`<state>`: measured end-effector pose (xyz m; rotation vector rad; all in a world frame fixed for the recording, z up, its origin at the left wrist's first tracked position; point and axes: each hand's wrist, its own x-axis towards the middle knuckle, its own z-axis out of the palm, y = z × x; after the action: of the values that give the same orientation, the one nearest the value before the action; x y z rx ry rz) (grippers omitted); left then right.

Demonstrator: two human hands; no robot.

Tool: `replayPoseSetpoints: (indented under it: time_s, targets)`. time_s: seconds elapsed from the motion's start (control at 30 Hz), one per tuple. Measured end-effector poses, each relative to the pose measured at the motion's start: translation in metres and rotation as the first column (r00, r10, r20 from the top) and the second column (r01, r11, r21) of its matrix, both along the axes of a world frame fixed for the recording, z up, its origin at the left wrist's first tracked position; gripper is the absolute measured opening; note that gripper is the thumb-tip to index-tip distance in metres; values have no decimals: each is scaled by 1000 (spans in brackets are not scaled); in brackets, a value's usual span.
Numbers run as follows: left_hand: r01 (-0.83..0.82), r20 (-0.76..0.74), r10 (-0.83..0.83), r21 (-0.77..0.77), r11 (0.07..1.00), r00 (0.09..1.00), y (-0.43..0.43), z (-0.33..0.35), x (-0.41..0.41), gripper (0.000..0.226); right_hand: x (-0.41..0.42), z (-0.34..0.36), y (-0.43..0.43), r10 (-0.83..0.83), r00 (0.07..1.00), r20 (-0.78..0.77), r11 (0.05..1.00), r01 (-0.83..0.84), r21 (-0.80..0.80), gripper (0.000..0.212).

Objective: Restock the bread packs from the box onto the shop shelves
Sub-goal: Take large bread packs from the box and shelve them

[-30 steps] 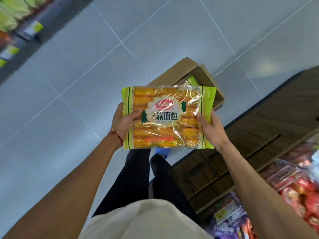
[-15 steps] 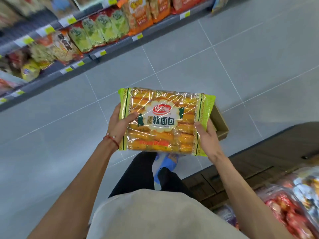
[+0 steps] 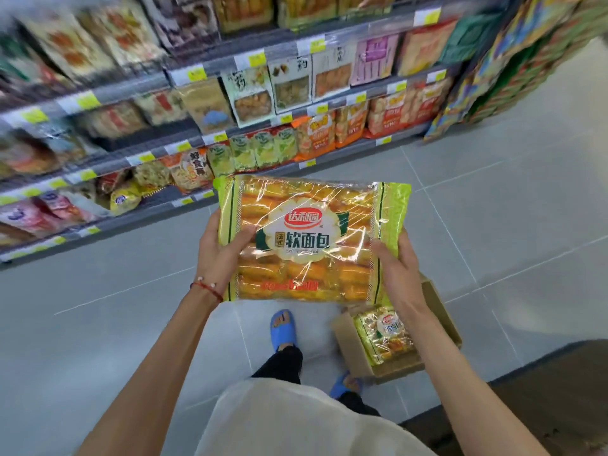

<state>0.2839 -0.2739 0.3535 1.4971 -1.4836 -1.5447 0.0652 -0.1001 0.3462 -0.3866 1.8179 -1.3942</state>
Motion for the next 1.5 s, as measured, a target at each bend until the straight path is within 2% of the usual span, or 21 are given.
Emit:
replayPoseSetpoints:
  time_s: [0.13, 0.3, 0.4, 0.57, 0.67, 0.77, 0.9, 1.03, 1.17, 1.3, 1.43, 1.5]
  targets:
    - [16, -48, -21, -91, 996, 999, -64, 35, 7, 63, 12, 29, -64, -45, 993, -105, 996, 37, -77, 40]
    - [-5, -80, -17, -260, 966, 997, -130, 76, 1, 47, 18, 61, -134, -124, 981, -146, 976, 94, -198, 39]
    - [-30, -118, -6, -297, 954, 993, -166, 94, -9, 52, 6, 78, -174, -136, 977, -163, 965, 93, -245, 39]
    - [-66, -137, 18, -357, 932, 990, -222, 118, -41, 55, -32, 100, -237, -146, 969, -201, 954, 84, -289, 41]
    - [-91, -115, 51, -382, 920, 992, -258, 132, -69, 71, -62, 113, -278, -152, 957, -248, 945, 67, -320, 43]
    - [-100, -85, 70, -420, 902, 994, -300, 142, -102, 81, -97, 127, -319, -166, 940, -298, 935, 54, -350, 51]
    - [-138, -90, 108, -460, 877, 990, -348, 160, -145, 83, -147, 147, -371, -119, 918, -377, 933, -27, -358, 67]
    - [-153, -96, 122, -478, 865, 988, -404, 187, -191, 89, -201, 167, -425, -80, 922, -379, 940, -57, -336, 68]
    - [-211, -127, 170, -534, 819, 977, -444, 204, -227, 64, -234, 183, -474, -124, 919, -375, 902, -53, -429, 61]
    - [-285, -160, 237, -577, 765, 958, -470, 211, -251, 50, -255, 200, -512, -118, 912, -393, 900, -68, -430, 37]
    - [-266, -153, 218, -600, 754, 964, -499, 217, -274, 58, -284, 207, -552, -99, 875, -474, 901, -123, -415, 35]
    - [-238, -146, 188, -597, 766, 971, -517, 218, -280, 71, -297, 214, -573, -104, 856, -507, 902, -133, -410, 54]
